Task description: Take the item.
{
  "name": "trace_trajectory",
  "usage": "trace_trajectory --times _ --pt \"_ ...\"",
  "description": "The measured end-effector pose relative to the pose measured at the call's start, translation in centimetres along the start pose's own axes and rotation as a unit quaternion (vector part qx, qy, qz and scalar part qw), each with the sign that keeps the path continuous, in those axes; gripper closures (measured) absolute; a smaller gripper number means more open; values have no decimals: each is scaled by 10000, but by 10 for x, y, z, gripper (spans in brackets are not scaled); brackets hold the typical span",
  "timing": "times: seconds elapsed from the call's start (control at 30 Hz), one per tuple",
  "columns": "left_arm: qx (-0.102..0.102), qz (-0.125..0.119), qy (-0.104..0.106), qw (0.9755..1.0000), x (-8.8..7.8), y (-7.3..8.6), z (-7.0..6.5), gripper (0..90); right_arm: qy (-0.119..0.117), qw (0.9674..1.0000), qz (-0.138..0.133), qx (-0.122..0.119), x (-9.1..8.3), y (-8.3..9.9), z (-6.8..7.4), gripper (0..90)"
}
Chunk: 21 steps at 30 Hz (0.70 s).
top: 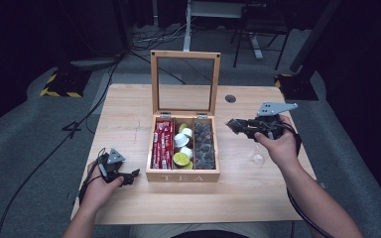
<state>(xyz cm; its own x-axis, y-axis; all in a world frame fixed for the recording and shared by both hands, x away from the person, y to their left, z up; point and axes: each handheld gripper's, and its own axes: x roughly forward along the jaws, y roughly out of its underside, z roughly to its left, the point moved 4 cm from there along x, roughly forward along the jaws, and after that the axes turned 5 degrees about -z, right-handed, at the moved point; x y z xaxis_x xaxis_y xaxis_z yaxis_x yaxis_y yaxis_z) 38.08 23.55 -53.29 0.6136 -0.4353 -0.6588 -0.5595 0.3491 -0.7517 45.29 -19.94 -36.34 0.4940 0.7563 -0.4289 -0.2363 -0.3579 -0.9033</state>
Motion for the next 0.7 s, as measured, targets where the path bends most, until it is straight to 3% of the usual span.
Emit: trace_trajectory --times 0.57,0.7 --pt "-2 -1 0 10000 0 0 0 168 462 9988 43 187 -43 17 -27 764" --pt "0 0 -2 10000 0 0 0 168 643 9975 203 198 -52 28 -34 764"
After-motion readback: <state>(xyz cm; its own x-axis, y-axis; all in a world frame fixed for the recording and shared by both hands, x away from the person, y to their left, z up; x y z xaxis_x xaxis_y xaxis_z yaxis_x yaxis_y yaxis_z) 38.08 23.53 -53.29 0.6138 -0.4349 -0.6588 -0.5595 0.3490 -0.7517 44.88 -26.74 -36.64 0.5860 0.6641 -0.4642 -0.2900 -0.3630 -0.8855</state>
